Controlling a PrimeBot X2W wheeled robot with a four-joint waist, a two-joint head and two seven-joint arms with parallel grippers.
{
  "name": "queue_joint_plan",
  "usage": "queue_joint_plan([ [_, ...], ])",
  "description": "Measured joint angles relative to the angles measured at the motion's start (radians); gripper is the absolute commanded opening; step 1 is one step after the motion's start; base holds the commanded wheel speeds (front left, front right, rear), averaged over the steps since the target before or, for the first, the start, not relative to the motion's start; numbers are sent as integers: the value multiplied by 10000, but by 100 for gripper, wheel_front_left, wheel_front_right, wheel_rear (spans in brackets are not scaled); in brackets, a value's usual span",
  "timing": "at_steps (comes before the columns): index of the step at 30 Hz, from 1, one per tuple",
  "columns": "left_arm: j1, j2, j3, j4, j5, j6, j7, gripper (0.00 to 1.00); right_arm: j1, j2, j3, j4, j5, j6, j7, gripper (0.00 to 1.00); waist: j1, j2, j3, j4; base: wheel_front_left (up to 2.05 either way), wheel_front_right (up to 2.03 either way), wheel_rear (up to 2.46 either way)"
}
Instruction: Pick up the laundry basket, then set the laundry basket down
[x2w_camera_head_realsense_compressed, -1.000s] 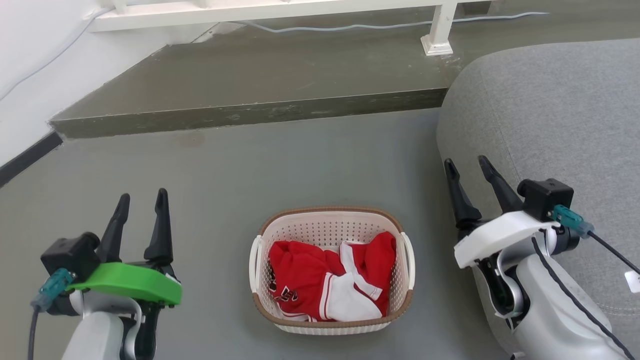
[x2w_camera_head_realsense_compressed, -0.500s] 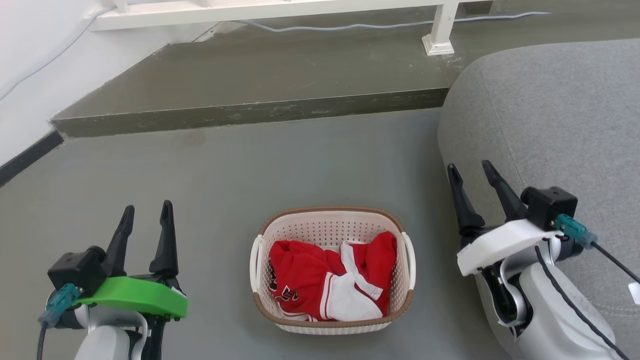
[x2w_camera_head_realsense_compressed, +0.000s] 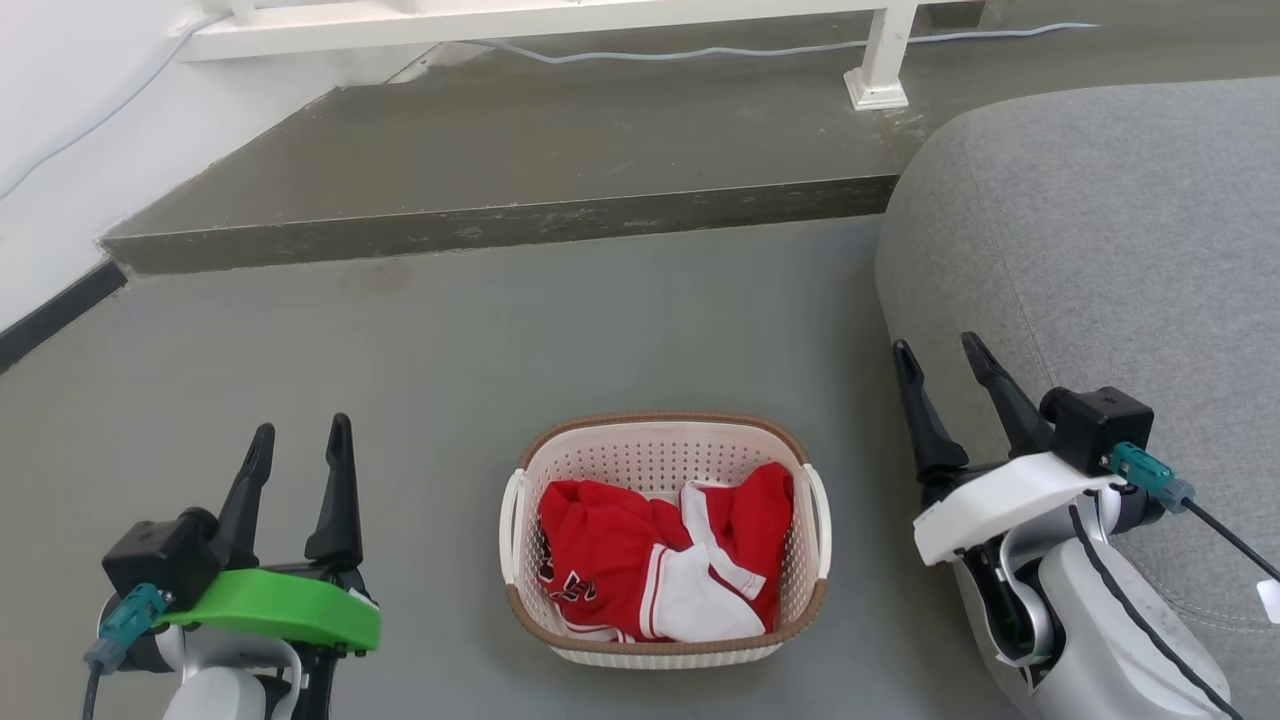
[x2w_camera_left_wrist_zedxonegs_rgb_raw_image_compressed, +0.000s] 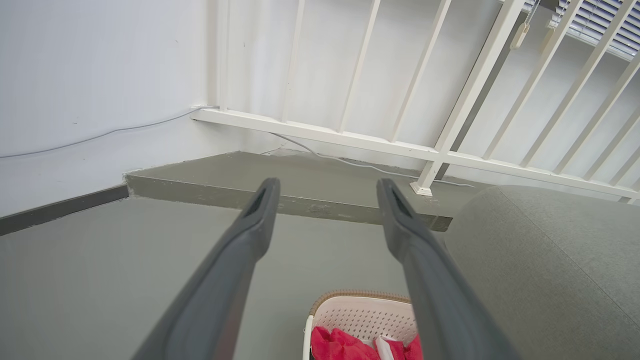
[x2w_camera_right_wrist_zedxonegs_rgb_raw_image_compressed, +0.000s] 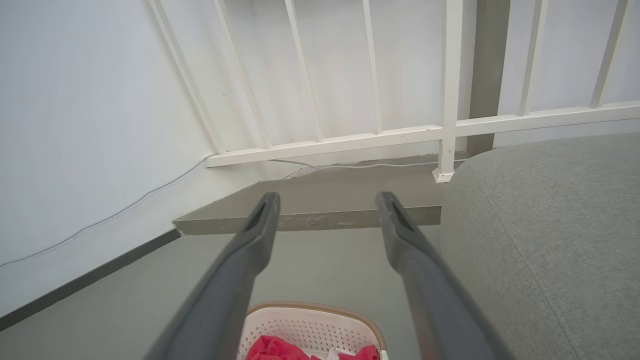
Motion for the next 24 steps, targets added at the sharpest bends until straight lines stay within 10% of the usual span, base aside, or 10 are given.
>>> queue_joint_plan([
  [20,180,-134,132,-75,130,-182,0,100,177,146,-198,-54,-330,130,0,100,0,0,-48,-11,0,0,0],
  [21,190,-144,125,-33,134,-203,2,0,183,155,-194,-13,-326,123,2,0,0,0,-54,-11,0,0,0],
  [24,277,-236,79,328,130,-201,42,0,409,251,-134,274,-326,113,19,0,0,0,-55,-12,0,0,0],
])
